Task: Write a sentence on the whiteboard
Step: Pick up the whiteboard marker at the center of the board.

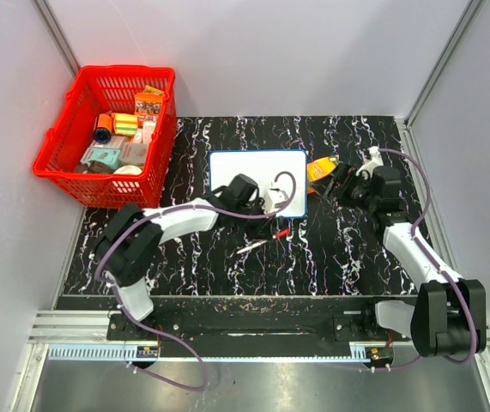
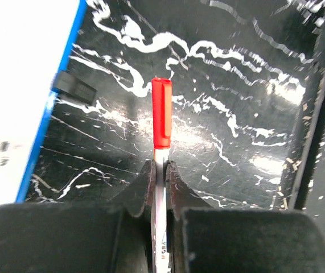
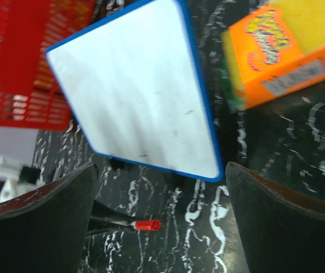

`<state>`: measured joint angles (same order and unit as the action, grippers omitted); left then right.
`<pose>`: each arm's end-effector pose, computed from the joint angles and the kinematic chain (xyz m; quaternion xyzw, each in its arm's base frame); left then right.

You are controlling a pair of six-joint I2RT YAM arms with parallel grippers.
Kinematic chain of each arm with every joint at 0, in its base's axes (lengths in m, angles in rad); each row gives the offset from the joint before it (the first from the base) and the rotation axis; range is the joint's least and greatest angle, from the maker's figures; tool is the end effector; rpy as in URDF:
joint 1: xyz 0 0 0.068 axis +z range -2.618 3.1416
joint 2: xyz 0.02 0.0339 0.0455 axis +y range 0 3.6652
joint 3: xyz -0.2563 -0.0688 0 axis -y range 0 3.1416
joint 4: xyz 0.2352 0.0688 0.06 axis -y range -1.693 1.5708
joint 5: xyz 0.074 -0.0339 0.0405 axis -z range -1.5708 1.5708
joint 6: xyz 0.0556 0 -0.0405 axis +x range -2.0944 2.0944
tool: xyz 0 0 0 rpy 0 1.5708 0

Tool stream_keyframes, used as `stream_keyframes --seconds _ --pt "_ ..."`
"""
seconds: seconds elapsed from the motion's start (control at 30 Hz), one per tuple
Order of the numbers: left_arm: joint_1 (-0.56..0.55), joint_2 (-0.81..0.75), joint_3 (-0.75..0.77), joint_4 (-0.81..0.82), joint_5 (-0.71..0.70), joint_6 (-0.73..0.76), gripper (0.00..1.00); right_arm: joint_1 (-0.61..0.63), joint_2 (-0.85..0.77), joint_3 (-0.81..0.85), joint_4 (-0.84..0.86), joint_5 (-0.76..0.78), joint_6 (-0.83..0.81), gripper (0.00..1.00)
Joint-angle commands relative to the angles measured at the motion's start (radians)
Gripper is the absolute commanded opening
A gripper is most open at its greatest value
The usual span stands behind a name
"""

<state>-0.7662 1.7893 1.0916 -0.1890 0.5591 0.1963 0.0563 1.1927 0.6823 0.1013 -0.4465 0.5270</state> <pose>0.2468 -0.2784 0.1647 0.5012 0.7598 -0.3401 0.2363 0.2720 0.0394 0.2398 0.0720 0.8211 0.3311 0.4593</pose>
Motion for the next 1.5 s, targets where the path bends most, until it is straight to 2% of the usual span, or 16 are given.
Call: stream_keyframes --seconds 0.0,0.17,0.33,0.57,0.73,1.07,1.27,1.43,1.47 --pt "0.05 -0.145 -0.03 0.153 0.114 -0.133 0.0 0.078 -0.051 0.069 0.136 -0.141 0.004 1.0" --pt "0.123 -0.289 -0.088 0.24 0.121 -0.257 0.0 0.16 -0.059 0.092 0.182 -0.17 0.03 1.0" --pt "0.183 -0.425 -0.127 0.347 0.134 -0.354 0.0 0.201 -0.061 0.068 0.349 -0.251 0.103 1.0" --pt "0.208 -0.495 -0.111 0.425 0.211 -0.437 0.0 0.277 -0.028 0.065 0.521 -0.328 0.217 1.0" --pt "0.208 -0.518 -0.099 0.422 0.223 -0.451 0.0 0.292 0.022 0.052 0.698 -0.362 0.324 0.98" --pt "0.208 -0.528 -0.117 0.493 0.231 -0.518 0.0 0.333 0.081 0.071 0.752 -0.385 0.358 0.71" --pt "0.208 -0.524 -0.119 0.504 0.234 -0.535 0.0 0.344 0.097 0.063 0.793 -0.386 0.381 0.47" --pt "0.208 -0.515 -0.116 0.503 0.24 -0.543 0.0 0.347 0.113 0.066 0.81 -0.397 0.396 0.4" --pt "0.208 -0.515 -0.116 0.502 0.239 -0.543 0.0 0.347 0.114 0.069 0.813 -0.4 0.398 0.32"
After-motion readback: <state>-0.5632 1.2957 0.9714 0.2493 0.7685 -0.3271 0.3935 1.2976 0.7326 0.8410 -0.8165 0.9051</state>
